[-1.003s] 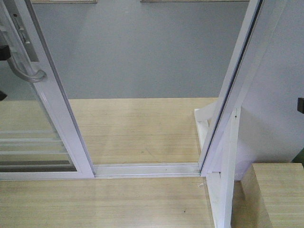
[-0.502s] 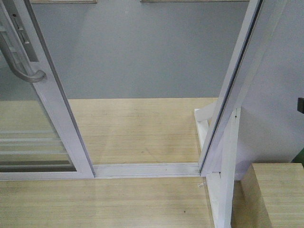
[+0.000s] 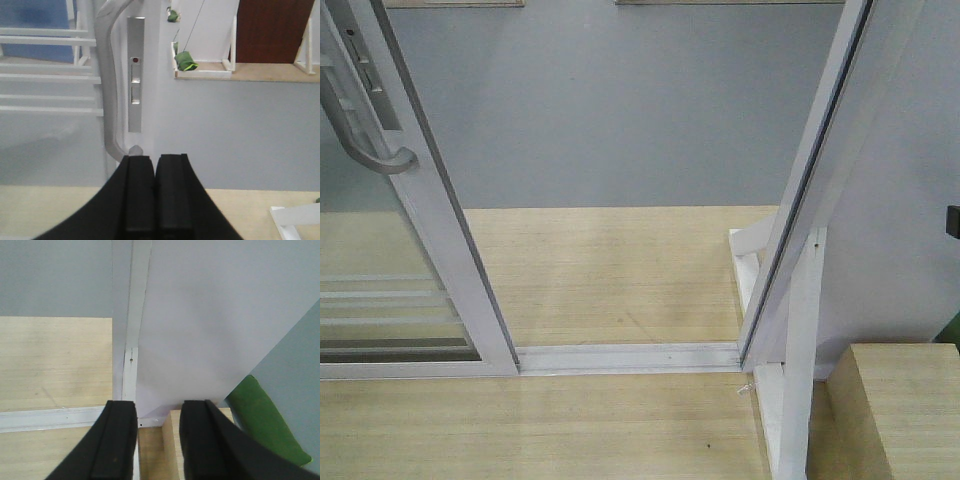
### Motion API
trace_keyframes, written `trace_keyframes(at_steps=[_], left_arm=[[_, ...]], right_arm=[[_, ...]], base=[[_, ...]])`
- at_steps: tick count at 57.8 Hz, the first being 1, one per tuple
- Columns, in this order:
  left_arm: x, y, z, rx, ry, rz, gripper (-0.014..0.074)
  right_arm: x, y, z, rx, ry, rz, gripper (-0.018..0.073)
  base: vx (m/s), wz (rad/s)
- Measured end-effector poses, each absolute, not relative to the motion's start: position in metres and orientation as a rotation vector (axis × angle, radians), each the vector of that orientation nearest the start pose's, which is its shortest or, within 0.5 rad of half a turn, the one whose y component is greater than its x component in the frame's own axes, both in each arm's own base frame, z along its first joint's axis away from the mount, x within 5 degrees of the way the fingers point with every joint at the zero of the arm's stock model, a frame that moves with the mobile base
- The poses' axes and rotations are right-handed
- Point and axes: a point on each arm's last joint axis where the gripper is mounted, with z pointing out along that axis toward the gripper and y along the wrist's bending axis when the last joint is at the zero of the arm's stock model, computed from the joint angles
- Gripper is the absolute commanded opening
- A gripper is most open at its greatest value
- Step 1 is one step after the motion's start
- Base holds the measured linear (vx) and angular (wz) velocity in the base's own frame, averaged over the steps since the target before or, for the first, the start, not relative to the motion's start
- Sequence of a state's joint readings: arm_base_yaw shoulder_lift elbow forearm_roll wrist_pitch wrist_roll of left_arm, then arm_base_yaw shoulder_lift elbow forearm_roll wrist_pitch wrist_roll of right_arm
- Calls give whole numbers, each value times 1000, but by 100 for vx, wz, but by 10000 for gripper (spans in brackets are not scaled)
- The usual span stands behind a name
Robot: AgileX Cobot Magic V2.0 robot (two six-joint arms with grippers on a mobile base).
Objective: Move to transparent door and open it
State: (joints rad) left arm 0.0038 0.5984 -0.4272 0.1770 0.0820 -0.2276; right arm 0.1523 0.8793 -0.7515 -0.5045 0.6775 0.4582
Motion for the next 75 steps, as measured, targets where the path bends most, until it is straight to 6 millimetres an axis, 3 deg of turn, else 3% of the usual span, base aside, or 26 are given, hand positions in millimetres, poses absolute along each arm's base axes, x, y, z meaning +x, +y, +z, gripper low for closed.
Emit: trace_keyframes(at_steps=[25, 34, 75], left_arm=[[71, -1, 206, -3, 1585, -28, -8], [57, -3, 207, 28, 1482, -51, -8], [57, -3, 202, 34, 1518, -51, -8]], right_arm=[[172, -2, 324, 58, 2198, -228, 309], [172, -2, 324, 57, 2198, -229, 309], [171, -2, 323, 62, 2209, -235, 309]], base=[[0, 0], [0, 0], [0, 0]])
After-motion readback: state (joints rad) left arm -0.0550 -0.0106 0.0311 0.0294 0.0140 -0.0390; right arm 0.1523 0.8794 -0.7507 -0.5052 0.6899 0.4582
